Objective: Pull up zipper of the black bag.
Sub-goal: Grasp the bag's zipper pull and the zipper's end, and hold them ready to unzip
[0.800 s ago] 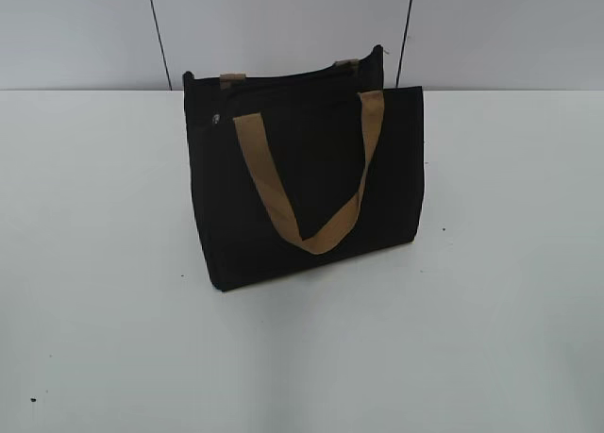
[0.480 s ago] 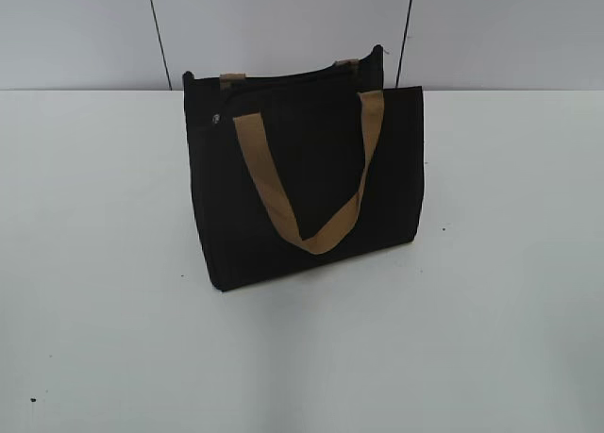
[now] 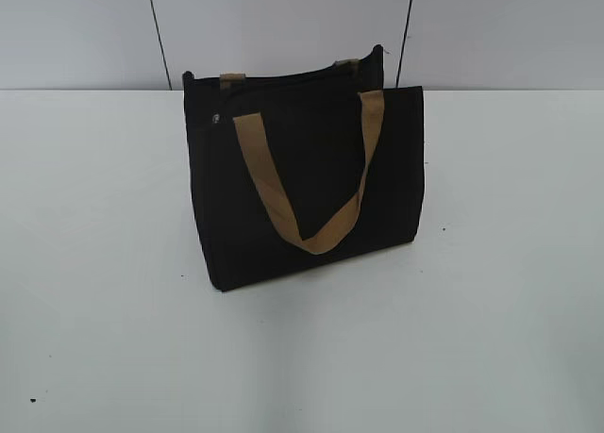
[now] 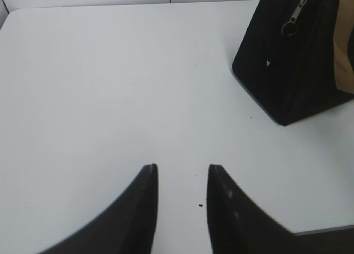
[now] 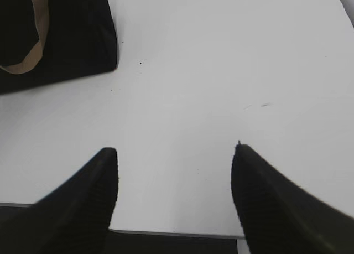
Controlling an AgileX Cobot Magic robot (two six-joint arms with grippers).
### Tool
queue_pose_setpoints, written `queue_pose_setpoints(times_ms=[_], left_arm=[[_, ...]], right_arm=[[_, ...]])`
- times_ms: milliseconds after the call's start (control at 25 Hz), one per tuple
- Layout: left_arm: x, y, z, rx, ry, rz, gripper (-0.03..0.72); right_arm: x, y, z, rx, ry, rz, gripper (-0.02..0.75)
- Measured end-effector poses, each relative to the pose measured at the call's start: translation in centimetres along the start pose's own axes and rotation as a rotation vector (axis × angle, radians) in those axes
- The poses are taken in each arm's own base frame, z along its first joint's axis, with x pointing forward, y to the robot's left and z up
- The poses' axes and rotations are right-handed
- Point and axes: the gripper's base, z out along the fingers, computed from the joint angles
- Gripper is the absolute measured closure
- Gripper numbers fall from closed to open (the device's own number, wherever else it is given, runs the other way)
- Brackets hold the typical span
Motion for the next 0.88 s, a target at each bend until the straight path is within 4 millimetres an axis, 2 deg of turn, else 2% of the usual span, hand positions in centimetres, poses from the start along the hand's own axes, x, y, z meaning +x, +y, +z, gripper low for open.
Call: queue_pose_setpoints(times_ms=[440, 560, 680, 880], left_arm=[[0.0, 0.0, 0.0, -0.002, 0.000, 0.001, 0.444], [-0.1, 0.0, 0.2, 0.006, 0.012, -0.005, 0.380], [-1.3, 0.2, 1.2, 0.008, 0.055, -0.016, 0.263], [-4.8, 0.7, 4.7, 0.032, 0.035, 0.006, 0.214]], right_arm=[[0.0, 0.0, 0.0, 0.000, 0.000, 0.000, 0.249], [0.0, 0.0, 0.0, 0.000, 0.000, 0.000, 0.249], [0.0, 0.0, 0.0, 0.000, 0.000, 0.000, 0.249], [0.0, 0.0, 0.0, 0.000, -0.001, 0.000, 0.249]])
